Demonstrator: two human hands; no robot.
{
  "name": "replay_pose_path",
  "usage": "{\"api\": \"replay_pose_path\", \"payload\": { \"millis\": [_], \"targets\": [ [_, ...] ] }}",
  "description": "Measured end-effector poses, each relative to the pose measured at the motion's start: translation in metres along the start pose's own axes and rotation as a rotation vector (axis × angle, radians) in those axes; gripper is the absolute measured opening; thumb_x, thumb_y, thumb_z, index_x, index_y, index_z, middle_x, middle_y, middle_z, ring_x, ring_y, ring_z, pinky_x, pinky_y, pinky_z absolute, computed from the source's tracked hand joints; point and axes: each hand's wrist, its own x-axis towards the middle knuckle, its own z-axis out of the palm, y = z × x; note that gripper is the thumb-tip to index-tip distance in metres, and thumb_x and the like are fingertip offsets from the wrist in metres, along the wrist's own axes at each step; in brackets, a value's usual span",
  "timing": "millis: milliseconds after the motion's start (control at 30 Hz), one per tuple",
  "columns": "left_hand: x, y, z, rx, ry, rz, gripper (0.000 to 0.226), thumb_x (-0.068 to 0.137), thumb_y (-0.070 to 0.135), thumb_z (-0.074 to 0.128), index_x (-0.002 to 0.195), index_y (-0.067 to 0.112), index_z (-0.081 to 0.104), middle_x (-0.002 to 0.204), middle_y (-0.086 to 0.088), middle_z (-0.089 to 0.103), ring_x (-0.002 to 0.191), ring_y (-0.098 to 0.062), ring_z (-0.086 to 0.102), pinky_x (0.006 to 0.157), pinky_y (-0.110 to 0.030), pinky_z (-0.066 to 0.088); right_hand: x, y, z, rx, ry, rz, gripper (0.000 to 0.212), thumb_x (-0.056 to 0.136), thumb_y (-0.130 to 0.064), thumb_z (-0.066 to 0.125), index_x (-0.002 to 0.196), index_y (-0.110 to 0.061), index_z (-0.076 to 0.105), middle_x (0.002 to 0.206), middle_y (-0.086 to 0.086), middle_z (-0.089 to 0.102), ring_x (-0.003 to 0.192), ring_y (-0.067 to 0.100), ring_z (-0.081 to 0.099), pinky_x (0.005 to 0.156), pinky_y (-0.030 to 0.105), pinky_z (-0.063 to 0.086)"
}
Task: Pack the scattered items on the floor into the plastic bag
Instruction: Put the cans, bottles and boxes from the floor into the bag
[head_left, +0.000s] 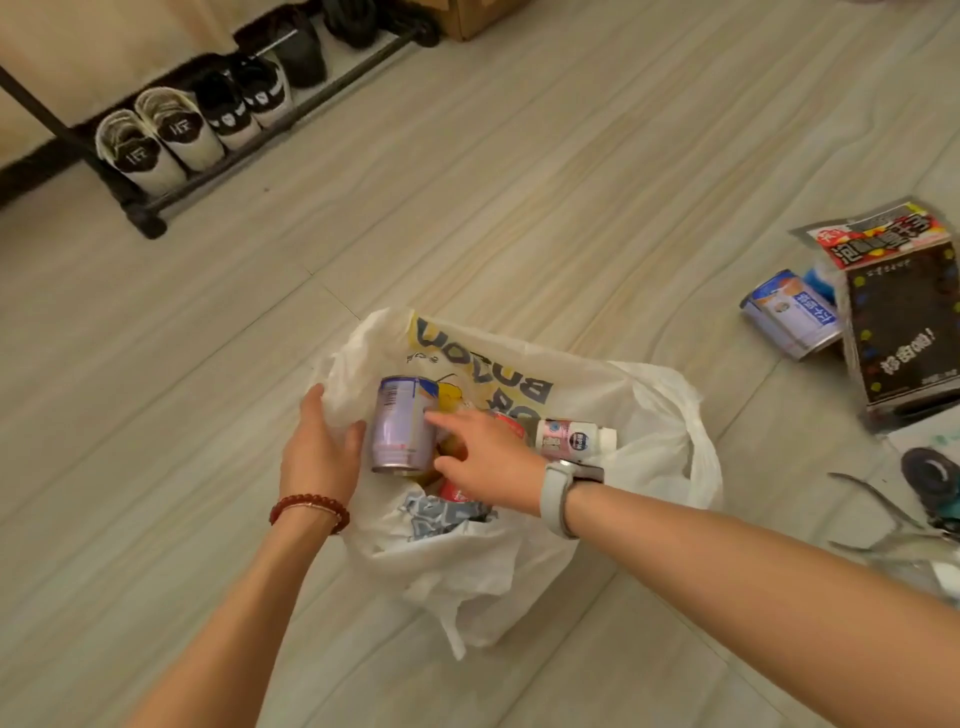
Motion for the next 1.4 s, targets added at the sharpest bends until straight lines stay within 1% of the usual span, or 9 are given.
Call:
{"api": "replay_pose_path", "payload": {
  "millis": [233, 367, 533, 700, 800, 900, 1033, 1167, 1400],
  "targets": [
    [-0.015, 0.001, -0.016, -0.014, 0.184, 0.245, 0.034, 0.090, 0.010, 0.050, 0.124, 0.008, 0.051, 0.119, -0.017, 0.060, 0.109, -0.034, 0.054, 0.089, -0.036, 0.040, -0.042, 0.004, -0.019, -0.238, 0.027, -0.130, 0.039, 0.096, -0.033, 0.036, 0.132, -0.021, 0.047, 0.136, -0.001, 0.051, 0.126, 0.016, 0.044, 0.104, 0.034, 0.037],
    [-0.027, 0.018, -0.018, 0.037, 0.244, 0.336, 0.035, 0.090, 0.012, 0.050, 0.125, 0.008, 0.050, 0.122, -0.017, 0.056, 0.108, -0.034, 0.054, 0.088, -0.038, 0.041, -0.081, 0.017, -0.038, -0.439, -0.178, -0.173, 0.052, 0.091, -0.054, 0.034, 0.138, -0.031, 0.032, 0.135, -0.005, 0.054, 0.121, 0.016, 0.050, 0.100, 0.038, 0.041],
    [-0.037, 0.022, -0.013, 0.236, 0.281, 0.348, 0.029, 0.090, 0.026, 0.052, 0.114, 0.014, 0.062, 0.107, -0.015, 0.051, 0.094, -0.031, 0.053, 0.068, -0.036, 0.041, -0.114, 0.038, -0.033, -0.567, -0.174, -0.246, 0.030, 0.097, -0.030, 0.034, 0.114, -0.016, 0.054, 0.112, 0.004, 0.062, 0.102, 0.023, 0.057, 0.084, 0.035, 0.046],
    [-0.044, 0.018, -0.012, 0.150, 0.373, 0.420, 0.017, 0.086, 0.009, 0.058, 0.085, -0.003, 0.070, 0.094, -0.023, 0.057, 0.091, -0.040, 0.047, 0.073, -0.039, 0.036, -0.122, 0.062, -0.058, -0.576, 0.327, -0.245, 0.035, 0.088, -0.034, 0.033, 0.092, -0.014, 0.062, 0.086, 0.004, 0.066, 0.079, 0.026, 0.063, 0.069, 0.033, 0.047],
    [-0.049, 0.016, -0.010, 0.181, 0.405, 0.428, 0.015, 0.085, 0.009, 0.057, 0.080, -0.001, 0.067, 0.112, -0.020, 0.058, 0.104, -0.044, 0.044, 0.080, -0.045, 0.035, -0.106, 0.078, -0.083, -0.684, 0.505, 0.068, 0.046, 0.091, -0.037, 0.042, 0.130, -0.015, 0.044, 0.133, 0.010, 0.050, 0.124, 0.028, 0.047, 0.100, 0.044, 0.036],
    [-0.050, 0.016, -0.007, 0.178, 0.374, 0.443, 0.023, 0.084, 0.016, 0.047, 0.079, 0.001, 0.064, 0.117, -0.017, 0.061, 0.116, -0.042, 0.043, 0.086, -0.052, 0.036, -0.081, 0.093, -0.102, -0.489, 0.315, 0.474, 0.069, 0.093, -0.043, 0.040, 0.146, -0.021, 0.002, 0.157, 0.006, 0.003, 0.144, 0.031, 0.008, 0.113, 0.049, 0.015],
    [-0.051, 0.019, -0.005, 0.166, 0.258, 0.378, 0.023, 0.092, 0.015, 0.038, 0.089, 0.005, 0.059, 0.102, -0.015, 0.065, 0.102, -0.034, 0.053, 0.082, -0.042, 0.038, -0.057, 0.100, -0.090, -0.006, 0.283, 0.674, 0.067, 0.091, -0.028, 0.050, 0.142, -0.003, 0.015, 0.143, 0.024, 0.035, 0.127, 0.039, 0.040, 0.101, 0.039, 0.036],
    [-0.052, 0.025, -0.006, 0.006, 0.200, 0.291, 0.019, 0.095, 0.018, 0.038, 0.088, 0.005, 0.050, 0.078, -0.012, 0.057, 0.067, -0.028, 0.049, 0.061, -0.035, 0.038, -0.056, 0.088, -0.086, 0.016, 0.308, 0.593, 0.026, 0.091, -0.023, 0.048, 0.098, 0.000, 0.058, 0.108, 0.022, 0.059, 0.098, 0.035, 0.056, 0.074, 0.032, 0.040],
    [-0.049, 0.071, -0.017, -0.369, 0.409, 0.331, 0.014, 0.093, 0.009, 0.044, 0.087, 0.000, 0.052, 0.064, 0.010, 0.044, 0.058, -0.002, 0.042, 0.051, -0.006, 0.034, -0.042, 0.048, -0.136, 0.117, 0.808, 0.277, 0.025, 0.095, -0.013, 0.039, 0.078, 0.001, 0.052, 0.082, 0.018, 0.053, 0.078, 0.027, 0.044, 0.060, 0.027, 0.021]
  ]
}}
